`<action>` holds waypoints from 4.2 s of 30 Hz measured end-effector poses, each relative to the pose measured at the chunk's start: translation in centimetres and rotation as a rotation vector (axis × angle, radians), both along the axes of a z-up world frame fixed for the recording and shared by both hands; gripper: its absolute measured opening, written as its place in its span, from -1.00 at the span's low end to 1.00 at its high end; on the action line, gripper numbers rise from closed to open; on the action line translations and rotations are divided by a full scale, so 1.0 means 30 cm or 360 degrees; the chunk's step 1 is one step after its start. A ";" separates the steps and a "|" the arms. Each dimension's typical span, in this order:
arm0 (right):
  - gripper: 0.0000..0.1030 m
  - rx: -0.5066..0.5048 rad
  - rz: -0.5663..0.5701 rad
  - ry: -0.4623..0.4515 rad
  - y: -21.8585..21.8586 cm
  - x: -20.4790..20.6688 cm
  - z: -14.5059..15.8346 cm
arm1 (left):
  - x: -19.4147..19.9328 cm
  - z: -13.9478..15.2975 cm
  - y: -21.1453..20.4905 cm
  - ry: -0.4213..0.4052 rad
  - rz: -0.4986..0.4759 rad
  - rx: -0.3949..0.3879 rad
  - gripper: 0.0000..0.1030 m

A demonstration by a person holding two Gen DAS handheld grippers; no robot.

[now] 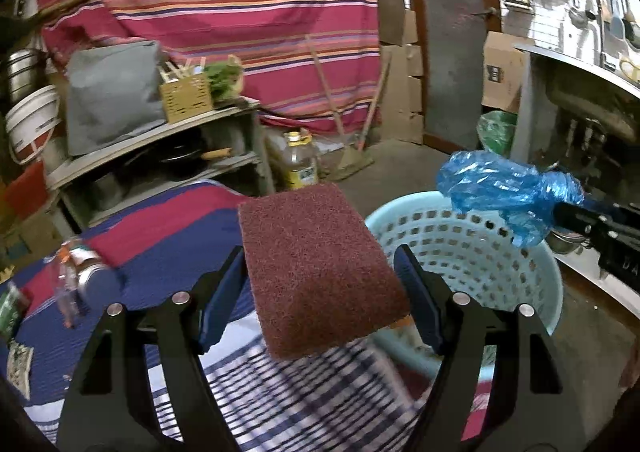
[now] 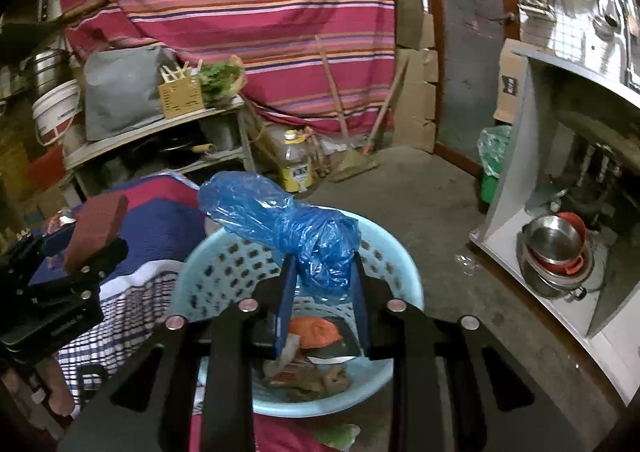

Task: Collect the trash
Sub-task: 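Open the left tool, then the right tool, dropping both items into the basket, then move both tools back over the table toward the remaining trash, then grasp the black-and-white printed paper packet with the left tool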

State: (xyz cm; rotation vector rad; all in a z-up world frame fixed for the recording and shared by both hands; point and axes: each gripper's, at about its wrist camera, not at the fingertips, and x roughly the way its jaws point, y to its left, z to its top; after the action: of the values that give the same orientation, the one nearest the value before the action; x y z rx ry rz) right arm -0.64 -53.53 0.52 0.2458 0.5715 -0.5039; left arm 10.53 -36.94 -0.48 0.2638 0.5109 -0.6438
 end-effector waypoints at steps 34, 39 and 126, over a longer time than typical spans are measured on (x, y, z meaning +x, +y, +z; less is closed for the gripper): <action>-0.43 0.0056 -0.0007 0.0042 -0.081 0.048 -0.075 | 0.078 0.002 -0.019 0.0071 0.0067 -0.0085 0.89; 0.04 0.0025 -0.0013 0.0052 -0.051 0.088 -0.074 | 0.067 0.050 0.088 0.0004 0.0155 -0.0109 0.89; 0.76 -0.0164 0.0853 0.0104 0.995 0.706 -0.101 | 0.543 -0.239 1.364 0.0546 0.1004 0.0059 -0.67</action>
State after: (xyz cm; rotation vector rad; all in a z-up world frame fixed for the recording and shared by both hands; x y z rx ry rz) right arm 20.55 -23.69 -2.50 -0.0266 0.6442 -0.0210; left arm 26.82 3.97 -7.64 0.0151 0.8878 -0.0596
